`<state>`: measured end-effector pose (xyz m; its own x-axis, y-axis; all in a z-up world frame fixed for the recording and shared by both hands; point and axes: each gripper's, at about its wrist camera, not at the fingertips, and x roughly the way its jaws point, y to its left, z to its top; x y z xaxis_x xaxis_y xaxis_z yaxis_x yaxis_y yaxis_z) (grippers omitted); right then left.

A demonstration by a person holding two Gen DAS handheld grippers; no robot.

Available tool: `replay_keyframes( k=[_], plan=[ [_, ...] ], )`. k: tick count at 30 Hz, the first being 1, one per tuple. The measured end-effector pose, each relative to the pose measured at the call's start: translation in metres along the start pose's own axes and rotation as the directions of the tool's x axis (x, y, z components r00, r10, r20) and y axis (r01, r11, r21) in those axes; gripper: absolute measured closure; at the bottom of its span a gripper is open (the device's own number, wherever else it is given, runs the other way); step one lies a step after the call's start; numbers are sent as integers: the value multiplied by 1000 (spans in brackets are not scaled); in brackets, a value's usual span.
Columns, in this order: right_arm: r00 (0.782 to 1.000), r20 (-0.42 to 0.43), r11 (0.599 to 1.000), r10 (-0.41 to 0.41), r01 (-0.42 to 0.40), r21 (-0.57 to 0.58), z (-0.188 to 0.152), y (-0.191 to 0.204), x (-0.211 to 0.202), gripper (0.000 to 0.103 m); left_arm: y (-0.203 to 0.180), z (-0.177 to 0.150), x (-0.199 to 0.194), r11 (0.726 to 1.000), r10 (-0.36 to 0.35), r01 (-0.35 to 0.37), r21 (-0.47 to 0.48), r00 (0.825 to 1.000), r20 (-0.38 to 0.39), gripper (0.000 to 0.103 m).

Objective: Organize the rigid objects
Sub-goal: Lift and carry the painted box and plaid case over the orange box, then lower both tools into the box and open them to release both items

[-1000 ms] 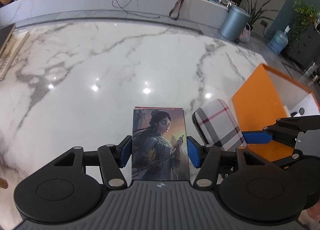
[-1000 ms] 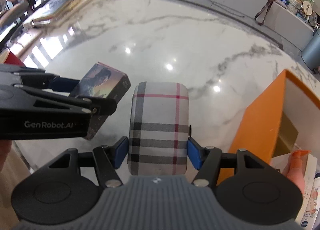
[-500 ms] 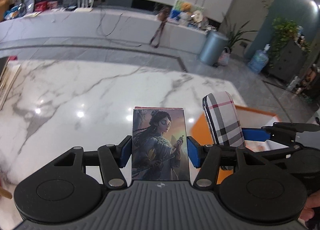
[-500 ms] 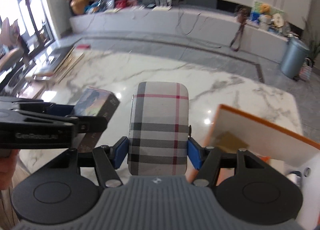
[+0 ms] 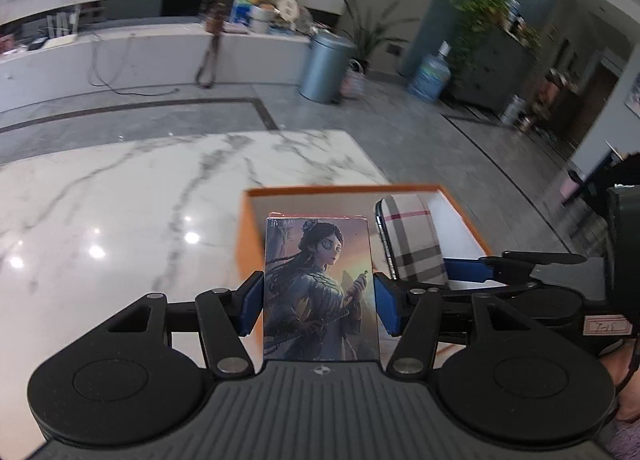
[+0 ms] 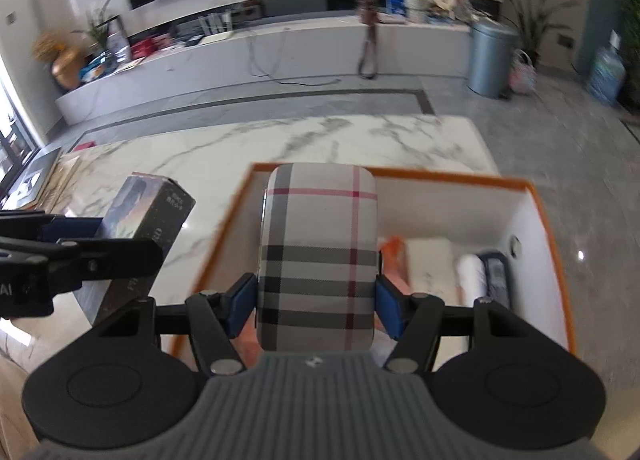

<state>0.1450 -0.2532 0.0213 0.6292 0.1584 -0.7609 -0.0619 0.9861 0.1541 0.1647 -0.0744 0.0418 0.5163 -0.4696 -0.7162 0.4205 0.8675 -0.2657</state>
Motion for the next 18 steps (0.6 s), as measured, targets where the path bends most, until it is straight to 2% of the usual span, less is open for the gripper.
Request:
replay_keyframes(
  k=[7,14,18],
  plan=[
    [999,-41,997,-6,9,82,-20,-35,13,40,-24,0,41,999,-31,34,36,997,-77,37],
    [995,-103,995,-17,27,93,-32,-54,35,40,-36,-9,76,994,12,2,106,990,-137,37],
    [991,-126,995,-34,45,91,-38,-59,43,40,-39,-16,90,994,18,0,108,986,-164,37]
  ],
)
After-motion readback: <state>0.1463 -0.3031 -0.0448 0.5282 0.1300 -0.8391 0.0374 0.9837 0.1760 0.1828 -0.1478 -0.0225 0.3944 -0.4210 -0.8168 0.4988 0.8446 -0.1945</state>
